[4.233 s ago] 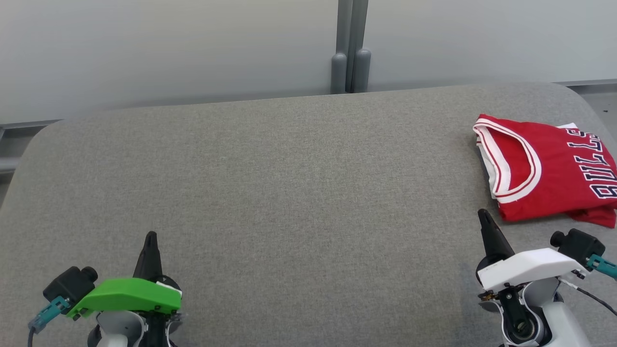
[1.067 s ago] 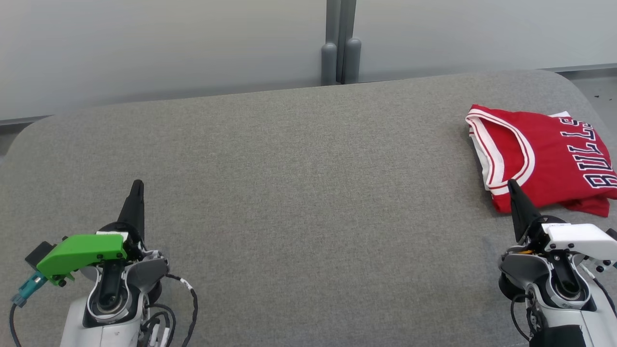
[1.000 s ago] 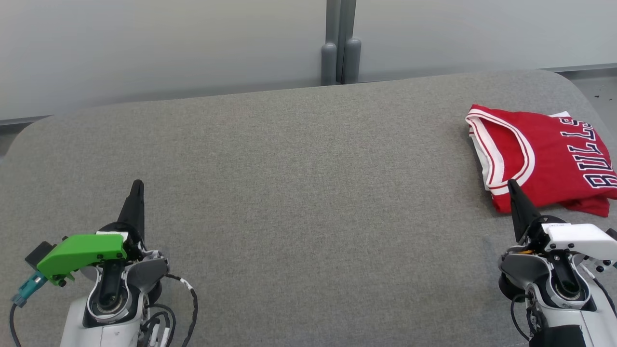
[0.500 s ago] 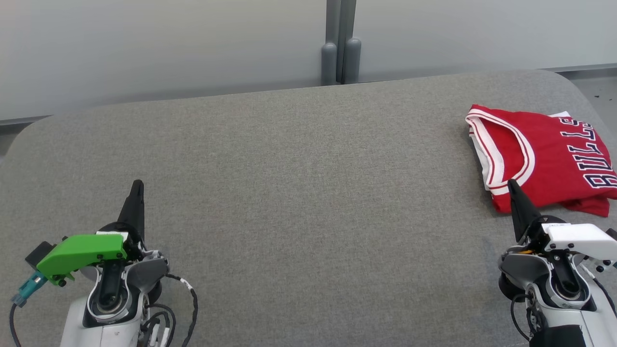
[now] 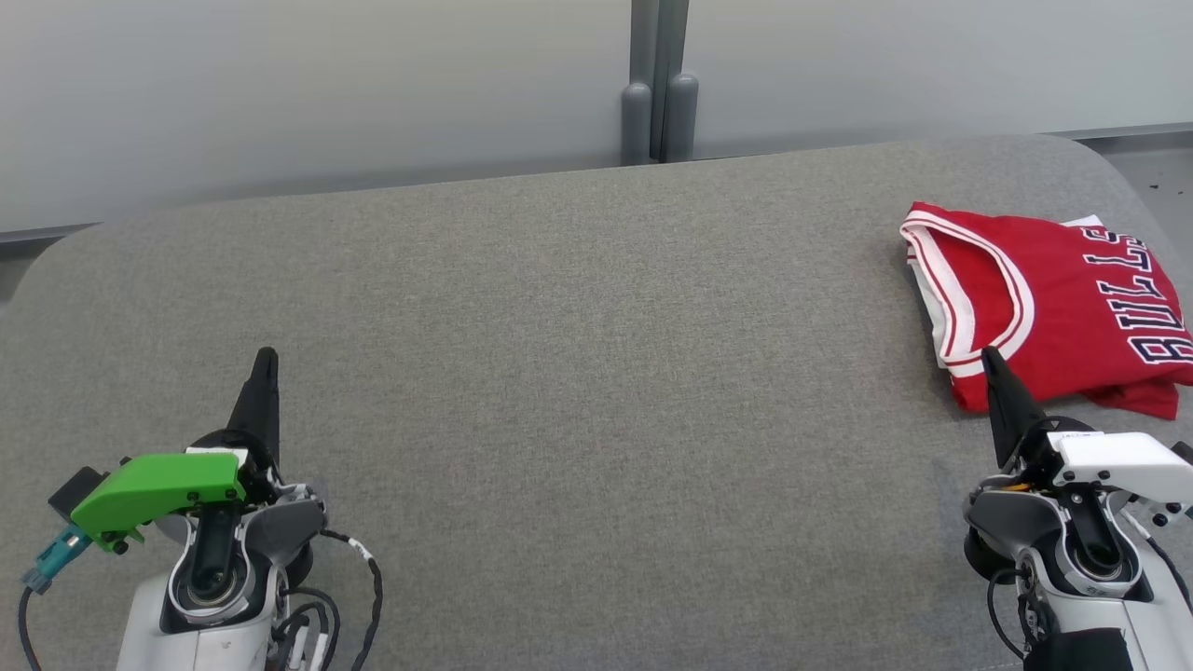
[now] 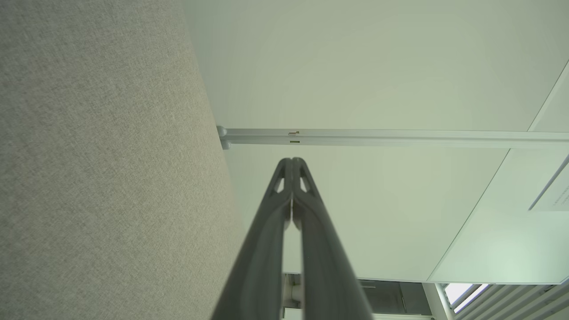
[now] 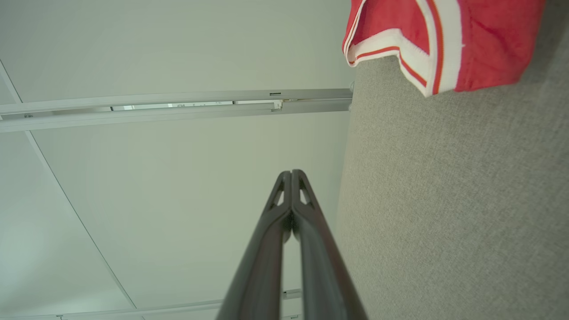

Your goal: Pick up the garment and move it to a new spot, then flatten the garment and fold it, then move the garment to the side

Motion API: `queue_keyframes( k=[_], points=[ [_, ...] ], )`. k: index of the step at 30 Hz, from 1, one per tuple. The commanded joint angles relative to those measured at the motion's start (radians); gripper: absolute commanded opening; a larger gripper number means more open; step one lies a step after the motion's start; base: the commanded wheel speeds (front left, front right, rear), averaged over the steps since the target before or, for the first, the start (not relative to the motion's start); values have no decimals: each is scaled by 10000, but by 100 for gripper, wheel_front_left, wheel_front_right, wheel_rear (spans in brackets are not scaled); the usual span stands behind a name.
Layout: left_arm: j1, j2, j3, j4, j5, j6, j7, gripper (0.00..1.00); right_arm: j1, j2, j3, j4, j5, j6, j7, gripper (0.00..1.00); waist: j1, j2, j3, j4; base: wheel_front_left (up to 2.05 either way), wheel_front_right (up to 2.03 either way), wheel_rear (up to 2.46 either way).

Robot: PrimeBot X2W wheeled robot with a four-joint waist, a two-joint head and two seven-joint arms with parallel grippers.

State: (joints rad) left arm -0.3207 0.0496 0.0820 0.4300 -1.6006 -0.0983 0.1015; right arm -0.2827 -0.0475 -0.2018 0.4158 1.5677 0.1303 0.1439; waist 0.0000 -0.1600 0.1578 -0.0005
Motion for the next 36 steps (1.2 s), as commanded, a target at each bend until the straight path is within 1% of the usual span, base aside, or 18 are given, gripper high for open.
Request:
queue_keyframes(
  k=[1,36],
  points=[
    [-125,1,24,34,-4,-83,24,0,-62,-52,-10,25,35,7,20,0,0,0,0,0,0,0,0],
    [-126,1,23,32,-4,-82,24,0,-61,-52,-11,25,35,7,19,0,0,0,0,0,0,0,0]
  ],
)
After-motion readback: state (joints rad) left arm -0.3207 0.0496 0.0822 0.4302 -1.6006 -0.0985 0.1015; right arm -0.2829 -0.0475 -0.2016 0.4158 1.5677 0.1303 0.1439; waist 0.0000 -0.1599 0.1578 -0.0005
